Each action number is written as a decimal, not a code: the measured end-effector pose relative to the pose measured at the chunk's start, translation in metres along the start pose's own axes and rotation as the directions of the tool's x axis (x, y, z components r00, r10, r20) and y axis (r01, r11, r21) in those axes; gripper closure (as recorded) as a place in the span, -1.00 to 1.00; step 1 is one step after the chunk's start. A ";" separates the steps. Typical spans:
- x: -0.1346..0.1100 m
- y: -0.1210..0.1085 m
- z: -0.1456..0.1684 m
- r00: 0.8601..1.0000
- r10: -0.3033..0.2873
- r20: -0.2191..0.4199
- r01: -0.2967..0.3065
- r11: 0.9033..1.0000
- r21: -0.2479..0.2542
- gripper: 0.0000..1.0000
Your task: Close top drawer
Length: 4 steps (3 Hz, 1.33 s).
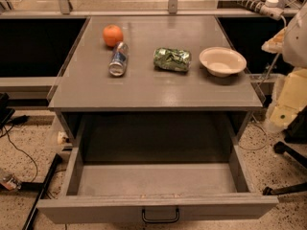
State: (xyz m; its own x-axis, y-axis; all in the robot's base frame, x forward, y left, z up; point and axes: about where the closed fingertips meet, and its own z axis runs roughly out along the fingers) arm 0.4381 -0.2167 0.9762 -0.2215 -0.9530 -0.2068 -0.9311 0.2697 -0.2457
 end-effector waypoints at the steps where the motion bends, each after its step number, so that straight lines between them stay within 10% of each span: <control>1: 0.000 0.000 -0.001 1.000 0.000 0.003 0.000 1.000 0.009 -1.00; 2: 0.009 0.019 0.012 0.999 0.009 0.036 -0.008 1.000 -0.014 -1.00; 4: 0.041 0.084 0.044 0.994 0.028 0.106 -0.020 0.998 -0.067 -0.18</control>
Offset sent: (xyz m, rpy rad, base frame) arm -0.0442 -0.0078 -0.0571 0.1062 0.0486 0.0103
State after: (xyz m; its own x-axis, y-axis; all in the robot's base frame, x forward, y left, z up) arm 0.3636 -0.2272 0.9057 -0.2150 -0.9252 -0.3127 -0.9437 0.2792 -0.1773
